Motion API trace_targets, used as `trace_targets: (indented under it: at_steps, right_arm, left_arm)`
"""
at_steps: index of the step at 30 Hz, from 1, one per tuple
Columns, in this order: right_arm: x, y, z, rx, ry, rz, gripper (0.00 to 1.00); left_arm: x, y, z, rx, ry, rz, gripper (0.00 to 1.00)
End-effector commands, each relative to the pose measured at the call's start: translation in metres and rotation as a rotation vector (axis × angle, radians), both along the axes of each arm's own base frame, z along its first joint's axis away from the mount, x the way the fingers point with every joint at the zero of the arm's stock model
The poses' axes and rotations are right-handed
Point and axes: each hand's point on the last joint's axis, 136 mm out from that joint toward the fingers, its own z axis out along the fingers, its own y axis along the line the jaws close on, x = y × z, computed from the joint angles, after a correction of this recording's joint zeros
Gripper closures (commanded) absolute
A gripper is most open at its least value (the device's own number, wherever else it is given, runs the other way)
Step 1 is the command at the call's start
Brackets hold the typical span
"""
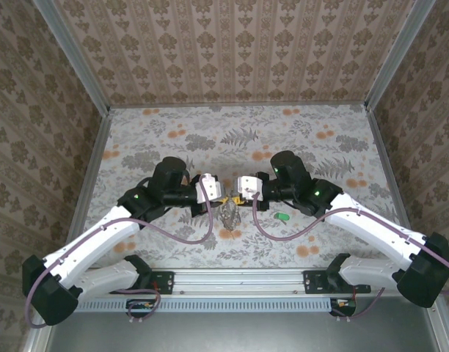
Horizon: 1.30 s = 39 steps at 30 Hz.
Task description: Put the keys on the keyring
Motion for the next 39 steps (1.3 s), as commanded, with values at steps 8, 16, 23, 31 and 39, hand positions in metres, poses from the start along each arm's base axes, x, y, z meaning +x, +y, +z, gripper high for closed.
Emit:
trace_targets:
  at_steps: [8,16,23,31,39]
  right_arm:
    - [-0.001,0.012,0.010,0.028,0.041,0.015,0.80]
    - [-0.002,0.017,0.006,0.016,0.068,0.031,1.00]
    - [0.006,0.019,0.034,0.266,0.082,-0.044,1.00]
    - [0.006,0.016,0.055,0.516,0.113,-0.050,1.00]
    - [-0.007,0.015,0.062,0.543,0.081,0.021,1.00]
  left_arm:
    - [-0.001,-0.009,0.030,-0.076,-0.050,-0.032,1.00]
    - [-0.001,-0.008,0.028,-0.067,-0.049,-0.027,1.00]
    - [-0.001,-0.001,0.025,-0.058,-0.057,0.002,0.88]
    - [0.000,0.006,0.023,-0.099,-0.048,0.060,0.74]
    - [0.000,0.017,0.026,-0.074,-0.066,0.093,0.67]
